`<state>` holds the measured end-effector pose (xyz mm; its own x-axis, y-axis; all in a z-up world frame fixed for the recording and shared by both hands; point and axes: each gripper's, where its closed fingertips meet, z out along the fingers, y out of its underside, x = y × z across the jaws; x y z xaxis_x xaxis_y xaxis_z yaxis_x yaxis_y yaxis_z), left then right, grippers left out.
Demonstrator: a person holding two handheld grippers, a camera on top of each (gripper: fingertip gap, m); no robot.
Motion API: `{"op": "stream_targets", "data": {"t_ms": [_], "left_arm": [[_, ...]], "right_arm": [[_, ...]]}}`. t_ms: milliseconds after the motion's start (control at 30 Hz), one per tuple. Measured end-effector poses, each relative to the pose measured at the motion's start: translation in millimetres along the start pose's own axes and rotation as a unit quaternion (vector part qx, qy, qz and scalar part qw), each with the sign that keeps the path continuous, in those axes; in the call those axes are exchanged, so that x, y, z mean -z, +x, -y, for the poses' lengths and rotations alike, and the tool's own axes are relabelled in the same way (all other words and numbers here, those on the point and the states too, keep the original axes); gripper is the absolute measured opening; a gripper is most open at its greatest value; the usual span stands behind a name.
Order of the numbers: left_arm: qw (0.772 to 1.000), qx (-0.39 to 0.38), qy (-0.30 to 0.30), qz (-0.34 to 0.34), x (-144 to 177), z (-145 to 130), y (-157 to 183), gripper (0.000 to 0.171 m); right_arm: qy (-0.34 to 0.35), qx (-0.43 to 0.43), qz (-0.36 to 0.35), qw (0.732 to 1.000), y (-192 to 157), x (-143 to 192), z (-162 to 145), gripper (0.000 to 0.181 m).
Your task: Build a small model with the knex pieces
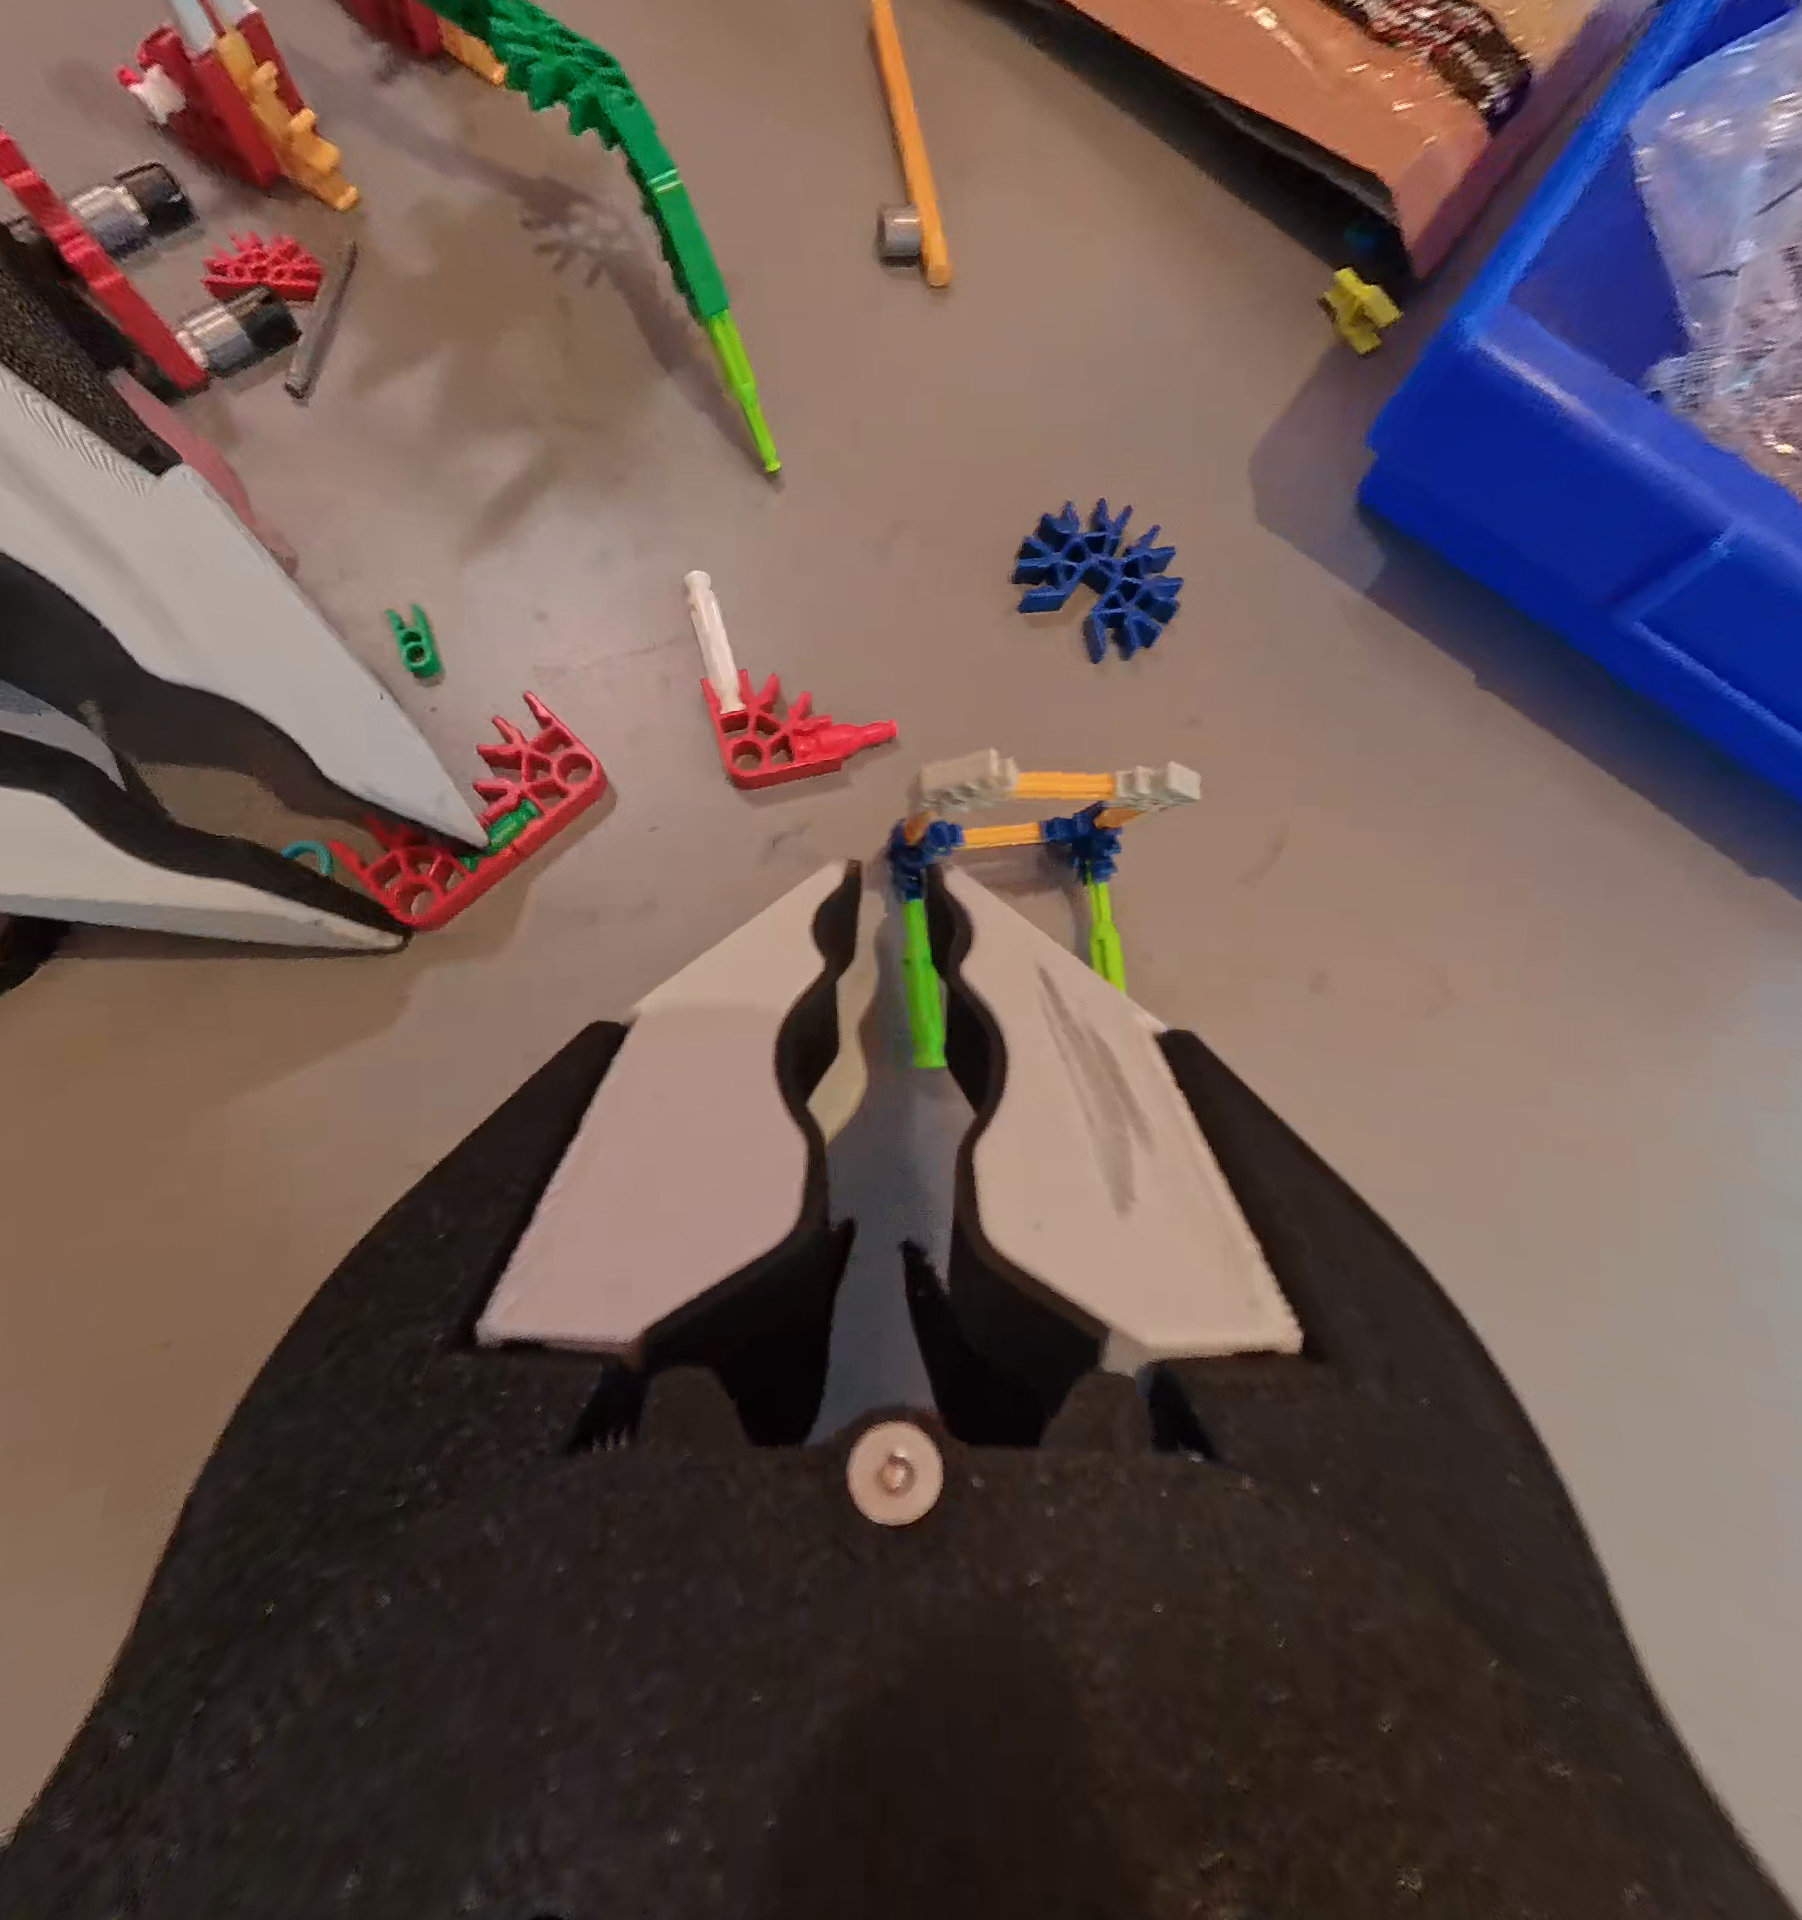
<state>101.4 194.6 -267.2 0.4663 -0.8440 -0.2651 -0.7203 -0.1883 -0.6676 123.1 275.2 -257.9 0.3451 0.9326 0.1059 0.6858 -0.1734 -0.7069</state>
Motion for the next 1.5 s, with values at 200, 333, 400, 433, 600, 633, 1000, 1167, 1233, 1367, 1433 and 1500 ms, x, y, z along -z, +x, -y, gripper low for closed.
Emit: {"op": "stream_targets", "data": {"t_ms": [200,333,400,433,600,633,1000,1167,1233,1367,1433,1500], "left_arm": [[0.998,-0.039,0.021,-0.048,1.1,11.3,29.3,0.018],[0.998,-0.033,0.029,-0.044,6.8,12.4,22.7,0.027],[0.998,-0.025,0.033,-0.041,11.5,12.1,16.6,0.032],[0.998,-0.022,0.036,-0.037,13.5,12.1,13.3,0.033],[0.999,-0.013,0.036,-0.02,16.8,9.1,0.7,0.036],[0.999,-0.009,0.037,-0.018,16.7,9.2,-0.8,0.036],[0.971,0.17,0.164,-0.026,42.9,38.7,-32.5,0.037],[0.967,0.192,0.167,-0.005,39.8,41.1,-38.0,0.034],[0.969,0.193,0.155,-0.007,36.2,38.4,-34.6,0.03],[0.972,0.19,0.137,-0.001,32.5,30.3,-32.0,0.006],[0.971,0.194,0.137,0.002,34.8,27.6,-34.0,0.004],[0.97,0.203,0.135,0.007,38.8,23.6,-37.8,0.002]], "right_arm": [[-0.01,0.023,0.021,0.999,-15.8,10.0,-8.7,0.003],[0.004,0.016,0.003,1.0,-7.5,21.9,-3.3,0.027],[0.007,0.013,-0.008,1.0,0.6,24.9,0.2,0.044],[0.004,0.017,-0.016,1.0,5.1,25.4,0.2,0.056],[-0.02,0.039,-0.005,0.999,6.9,12.7,-1.3,0.072],[-0.025,0.039,0.0,0.999,5.4,7.9,-2.0,0.063],[-0.073,0.213,-0.05,0.973,-24.1,9.2,18.2,0.052],[-0.084,0.272,-0.1,0.953,-38.4,7.6,31.9,0.052],[-0.084,0.282,-0.115,0.949,-43.6,7.2,36.0,0.054],[-0.08,0.296,-0.15,0.94,-46.6,7.2,43.1,0.063],[-0.066,0.29,-0.153,0.942,-48.1,9.1,46.8,0.067],[-0.042,0.268,-0.154,0.95,-46.0,21.1,51.4,0.07]]}}
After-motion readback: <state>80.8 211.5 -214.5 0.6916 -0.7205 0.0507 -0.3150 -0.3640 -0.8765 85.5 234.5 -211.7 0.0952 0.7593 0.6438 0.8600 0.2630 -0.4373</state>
